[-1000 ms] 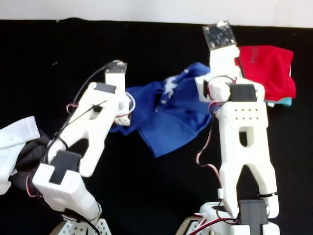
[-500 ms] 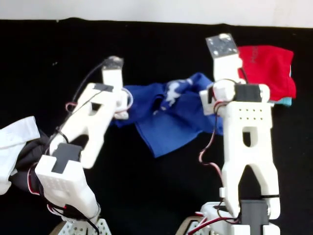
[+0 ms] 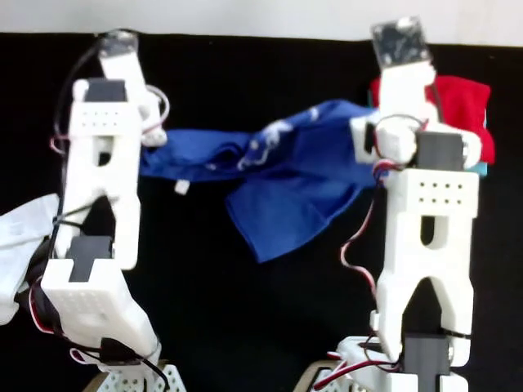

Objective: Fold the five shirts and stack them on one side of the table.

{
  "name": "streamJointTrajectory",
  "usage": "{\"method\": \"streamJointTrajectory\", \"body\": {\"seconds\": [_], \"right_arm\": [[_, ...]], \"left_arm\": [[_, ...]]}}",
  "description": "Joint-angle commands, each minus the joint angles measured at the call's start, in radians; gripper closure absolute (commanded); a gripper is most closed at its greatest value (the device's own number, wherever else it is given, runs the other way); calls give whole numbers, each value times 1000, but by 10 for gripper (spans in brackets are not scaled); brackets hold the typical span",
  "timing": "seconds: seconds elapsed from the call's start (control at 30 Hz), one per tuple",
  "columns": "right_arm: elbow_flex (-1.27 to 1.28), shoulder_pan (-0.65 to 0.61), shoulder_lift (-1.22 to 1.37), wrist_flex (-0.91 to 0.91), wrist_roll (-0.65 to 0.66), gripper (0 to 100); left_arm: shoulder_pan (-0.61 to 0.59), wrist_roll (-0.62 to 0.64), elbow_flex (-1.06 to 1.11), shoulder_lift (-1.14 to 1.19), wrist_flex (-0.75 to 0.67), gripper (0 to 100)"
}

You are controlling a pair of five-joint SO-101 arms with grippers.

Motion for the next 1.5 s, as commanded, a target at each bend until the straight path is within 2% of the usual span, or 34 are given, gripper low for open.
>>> {"method": "streamJointTrajectory", "body": {"seconds": [0.0, 0.1, 0.27, 0.4, 0.53, 0.63, 0.77, 0.9, 1.03, 1.13, 1.27, 1.47], "right_arm": [[-208, 16, -50, 5, 8, 993], [-334, 16, -50, 5, 6, 993], [-456, 13, -50, 42, 6, 993], [-455, -30, -39, 154, 6, 993], [-311, -73, -42, 176, 6, 993], [-134, -85, -41, 120, 6, 993], [117, -85, -42, -8, 6, 993], [277, -82, -42, -163, 8, 993], [352, -74, -41, -344, 6, 993], [357, -61, -42, -384, 5, 993], [349, -27, -59, -383, 5, 993], [349, -12, -117, -381, 5, 993]], "left_arm": [[-16, 68, -297, -8, 242, 991], [-27, 75, -484, -10, 371, 991], [-108, 75, -542, -110, 367, 991], [-165, 75, -432, -199, 367, 991], [-193, 72, -182, -199, 362, 991], [-193, 72, -1, -124, 281, 991], [-194, 72, 143, 28, 72, 989], [-219, 72, 101, 189, -72, 973], [-252, 74, -62, 317, -98, 840], [-289, 75, -177, 363, -34, 809], [-317, 69, -306, 372, 140, 811], [-282, 23, -387, 369, 353, 811]]}}
